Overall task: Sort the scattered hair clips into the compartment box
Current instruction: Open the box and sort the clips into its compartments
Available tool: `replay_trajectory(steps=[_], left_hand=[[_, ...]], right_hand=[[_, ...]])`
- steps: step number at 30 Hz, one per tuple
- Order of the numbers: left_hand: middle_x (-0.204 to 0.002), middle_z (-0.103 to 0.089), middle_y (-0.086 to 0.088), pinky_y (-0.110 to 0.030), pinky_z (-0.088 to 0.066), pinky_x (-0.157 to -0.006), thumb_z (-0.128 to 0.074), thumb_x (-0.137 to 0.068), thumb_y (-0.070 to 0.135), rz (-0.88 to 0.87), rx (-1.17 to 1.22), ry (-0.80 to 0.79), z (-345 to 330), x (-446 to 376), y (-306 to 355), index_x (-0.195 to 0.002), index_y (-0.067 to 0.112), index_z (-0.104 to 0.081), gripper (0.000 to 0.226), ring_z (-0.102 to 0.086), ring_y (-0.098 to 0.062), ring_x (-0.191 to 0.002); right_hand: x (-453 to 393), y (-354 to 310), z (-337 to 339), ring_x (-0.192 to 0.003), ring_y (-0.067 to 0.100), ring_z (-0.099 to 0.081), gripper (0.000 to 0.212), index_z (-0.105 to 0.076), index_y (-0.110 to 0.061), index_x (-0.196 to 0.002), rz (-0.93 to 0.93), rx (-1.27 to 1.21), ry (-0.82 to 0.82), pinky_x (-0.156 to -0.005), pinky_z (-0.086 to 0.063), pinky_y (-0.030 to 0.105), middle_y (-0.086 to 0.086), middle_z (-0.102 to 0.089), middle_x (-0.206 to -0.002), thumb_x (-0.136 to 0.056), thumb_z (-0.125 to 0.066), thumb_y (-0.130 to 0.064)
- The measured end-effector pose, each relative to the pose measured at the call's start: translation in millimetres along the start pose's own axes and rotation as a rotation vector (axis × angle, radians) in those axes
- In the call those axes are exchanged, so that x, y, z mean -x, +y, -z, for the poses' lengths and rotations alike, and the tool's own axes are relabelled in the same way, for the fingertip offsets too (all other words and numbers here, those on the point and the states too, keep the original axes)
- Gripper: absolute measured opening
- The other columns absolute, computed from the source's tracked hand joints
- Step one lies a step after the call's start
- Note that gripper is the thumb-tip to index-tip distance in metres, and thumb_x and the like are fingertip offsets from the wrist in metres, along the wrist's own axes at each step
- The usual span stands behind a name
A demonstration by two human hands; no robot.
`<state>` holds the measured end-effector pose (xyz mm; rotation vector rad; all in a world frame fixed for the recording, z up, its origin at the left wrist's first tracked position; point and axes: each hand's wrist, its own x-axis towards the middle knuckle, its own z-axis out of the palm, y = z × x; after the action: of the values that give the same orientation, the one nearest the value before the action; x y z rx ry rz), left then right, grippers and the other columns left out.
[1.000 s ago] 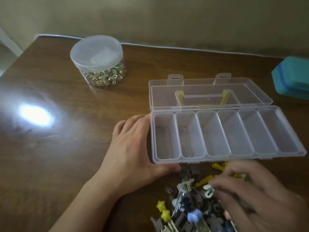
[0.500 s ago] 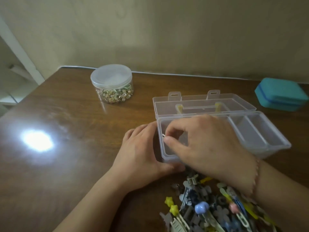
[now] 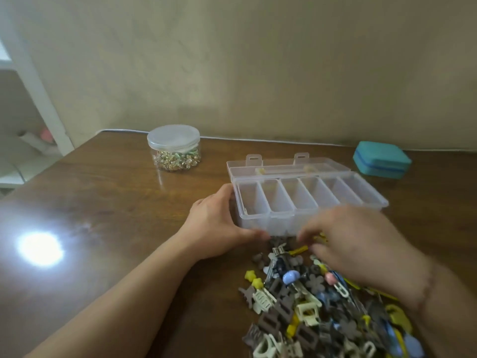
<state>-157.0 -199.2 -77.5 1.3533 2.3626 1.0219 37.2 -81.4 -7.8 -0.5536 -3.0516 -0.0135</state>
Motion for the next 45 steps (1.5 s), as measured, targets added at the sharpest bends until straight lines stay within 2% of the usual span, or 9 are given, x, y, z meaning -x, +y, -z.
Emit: replay_trajectory(steps=[7, 13, 18, 22, 25, 30, 34, 39, 45], left_hand=[[-0.126, -0.062, 0.024, -0.024, -0.049, -0.098, -0.083, -0.053, 0.07, -0.046, 0.032, 0.019, -1, 9, -12, -0.138, 0.039, -0.043, 0.099, -0.057, 0.003, -0.116], [-0.131, -0.054, 0.024, -0.042, -0.037, -0.112, -0.069, -0.049, 0.085, -0.053, -0.054, 0.005, -1, 1, -18, -0.135, 0.043, -0.04, 0.1, -0.048, -0.004, -0.123], [-0.131, -0.049, 0.026, -0.035, -0.027, -0.113, -0.064, -0.05, 0.088, -0.061, -0.088, -0.013, -2, 0, -18, -0.132, 0.045, -0.035, 0.096, -0.041, 0.0, -0.122], [-0.132, -0.05, 0.025, -0.035, -0.028, -0.113, -0.064, -0.051, 0.088, -0.065, -0.085, -0.009, -2, 1, -18, -0.133, 0.045, -0.036, 0.097, -0.041, -0.002, -0.124], [-0.131, -0.052, 0.023, -0.035, -0.028, -0.111, -0.063, -0.053, 0.089, -0.057, -0.095, -0.019, -3, 1, -19, -0.133, 0.042, -0.038, 0.096, -0.043, -0.002, -0.123], [-0.128, -0.053, 0.022, -0.031, -0.028, -0.107, -0.064, -0.055, 0.086, -0.065, -0.101, -0.017, -3, 2, -17, -0.133, 0.041, -0.039, 0.093, -0.045, -0.003, -0.121], [-0.132, -0.053, 0.02, -0.033, -0.03, -0.109, -0.061, -0.051, 0.088, -0.06, -0.1, -0.008, -4, 3, -17, -0.136, 0.039, -0.038, 0.101, -0.046, -0.004, -0.122], [-0.131, -0.054, 0.02, -0.037, -0.033, -0.112, -0.06, -0.051, 0.086, -0.034, -0.105, -0.02, -3, 1, -17, -0.134, 0.039, -0.038, 0.098, -0.046, -0.006, -0.122], [-0.127, -0.053, 0.022, -0.04, -0.034, -0.11, -0.061, -0.05, 0.089, -0.042, -0.115, -0.006, -5, 1, -18, -0.133, 0.041, -0.039, 0.098, -0.047, -0.005, -0.119]], right_hand=[[-3, -8, -20, -0.091, 0.009, -0.06, 0.009, -0.055, -0.039, -0.094, 0.001, 0.07, 0.049, -0.068, -0.044, 0.028, -0.014, -0.065, -0.093, -0.089, -0.055, -0.032], [-2, -9, -20, -0.079, 0.0, -0.053, 0.024, -0.038, -0.044, -0.08, -0.006, -0.036, 0.009, -0.064, -0.042, 0.019, -0.025, -0.055, -0.08, -0.09, -0.057, -0.032], [6, -4, 1, -0.069, -0.009, -0.055, 0.018, -0.05, -0.045, -0.081, -0.058, -0.211, 0.044, -0.052, -0.04, 0.017, -0.039, -0.055, -0.08, -0.087, -0.064, -0.036], [-9, -24, 28, -0.061, -0.002, -0.052, 0.013, -0.062, -0.03, -0.072, -0.024, -0.591, 0.337, -0.053, -0.038, 0.007, -0.019, -0.06, -0.076, -0.074, -0.075, -0.027], [-40, -47, 27, -0.058, -0.002, -0.052, 0.017, -0.061, -0.027, -0.07, -0.018, -0.582, 0.324, -0.053, -0.04, 0.007, -0.019, -0.062, -0.074, -0.076, -0.075, -0.019], [-56, -50, -7, -0.074, -0.003, -0.053, 0.01, -0.06, -0.03, -0.078, -0.046, -0.431, 0.215, -0.059, -0.04, 0.013, -0.013, -0.061, -0.076, -0.084, -0.066, -0.026], [-24, -42, -4, -0.082, -0.001, -0.051, 0.004, -0.059, -0.034, -0.078, 0.076, -0.372, 0.363, -0.069, -0.043, 0.017, -0.018, -0.057, -0.076, -0.08, -0.062, -0.035], [-2, -49, -2, -0.099, 0.0, -0.058, 0.029, -0.055, -0.05, -0.116, 0.273, -0.109, -0.097, -0.084, -0.051, 0.028, -0.025, -0.063, -0.109, -0.089, -0.055, -0.041], [-1, -55, -13, -0.112, 0.018, -0.057, 0.041, -0.034, -0.049, -0.129, 0.299, -0.026, -0.064, -0.091, -0.047, 0.039, -0.015, -0.059, -0.125, -0.092, -0.048, -0.039]])
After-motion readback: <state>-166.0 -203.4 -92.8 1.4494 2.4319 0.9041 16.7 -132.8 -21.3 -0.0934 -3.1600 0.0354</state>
